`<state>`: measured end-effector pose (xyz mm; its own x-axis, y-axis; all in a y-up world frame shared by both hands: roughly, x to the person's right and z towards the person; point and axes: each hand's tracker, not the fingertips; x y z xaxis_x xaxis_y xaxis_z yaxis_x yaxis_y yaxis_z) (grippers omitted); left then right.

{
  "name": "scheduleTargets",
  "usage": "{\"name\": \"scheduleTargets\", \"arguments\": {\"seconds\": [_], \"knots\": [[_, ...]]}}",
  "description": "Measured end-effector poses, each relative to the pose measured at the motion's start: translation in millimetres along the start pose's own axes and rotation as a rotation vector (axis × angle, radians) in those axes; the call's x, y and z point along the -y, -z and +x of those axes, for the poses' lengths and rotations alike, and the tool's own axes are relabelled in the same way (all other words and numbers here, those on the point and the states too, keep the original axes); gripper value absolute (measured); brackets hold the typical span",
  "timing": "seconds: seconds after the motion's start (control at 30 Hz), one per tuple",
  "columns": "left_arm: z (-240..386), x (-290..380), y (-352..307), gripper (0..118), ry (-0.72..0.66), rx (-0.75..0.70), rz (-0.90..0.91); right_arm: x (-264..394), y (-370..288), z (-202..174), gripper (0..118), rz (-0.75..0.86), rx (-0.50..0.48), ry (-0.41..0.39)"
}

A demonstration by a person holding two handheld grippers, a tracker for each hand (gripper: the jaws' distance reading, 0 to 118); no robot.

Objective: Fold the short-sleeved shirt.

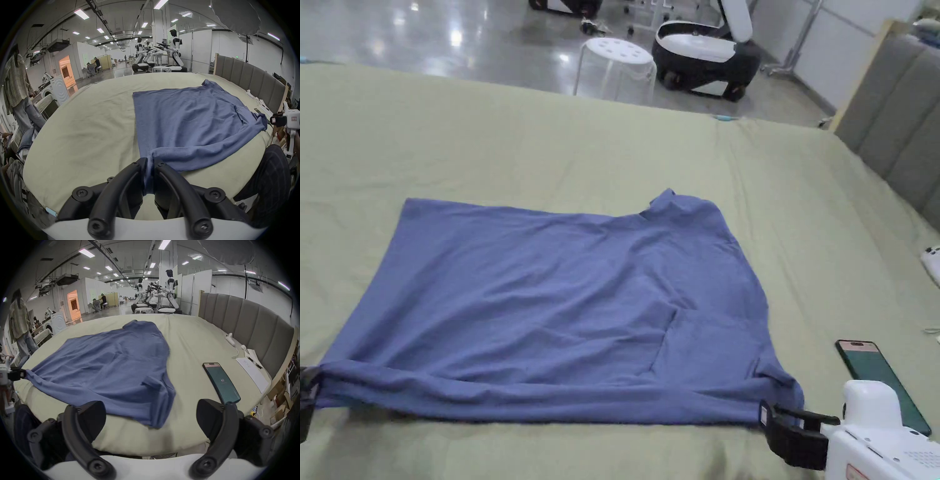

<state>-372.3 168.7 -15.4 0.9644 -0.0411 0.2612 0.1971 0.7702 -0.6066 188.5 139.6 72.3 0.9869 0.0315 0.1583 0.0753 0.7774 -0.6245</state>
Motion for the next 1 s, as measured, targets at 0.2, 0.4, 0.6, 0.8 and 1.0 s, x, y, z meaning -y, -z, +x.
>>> {"name": "scheduleTargets", "arguments": {"seconds": [0.2,0.4,0.6,0.8,1.0], "knots": [[11.5,-0.1,1.0,9,-0.013,-0.022,-0.018,-0.7,24.9,11.4,49,-0.052,-0.03,0.042],[6.7,-7.3,3.8,9,-0.006,-0.026,-0.043,-12.6,19.5,27.0,3,-0.049,-0.092,0.196],[3.8,-52.4,-8.8,9,-0.007,-0.036,0.018,-79.1,-10.3,36.5,3,0.115,-0.122,0.223],[-6.3,-130.5,51.4,9,0.016,-0.075,-0.004,-164.5,31.9,21.6,3,0.082,-0.083,0.137],[-22.3,-155.4,175.6,9,-0.102,-0.077,-0.211,-184.1,148.0,12.8,3,-0.074,-0.019,0.093]]}}
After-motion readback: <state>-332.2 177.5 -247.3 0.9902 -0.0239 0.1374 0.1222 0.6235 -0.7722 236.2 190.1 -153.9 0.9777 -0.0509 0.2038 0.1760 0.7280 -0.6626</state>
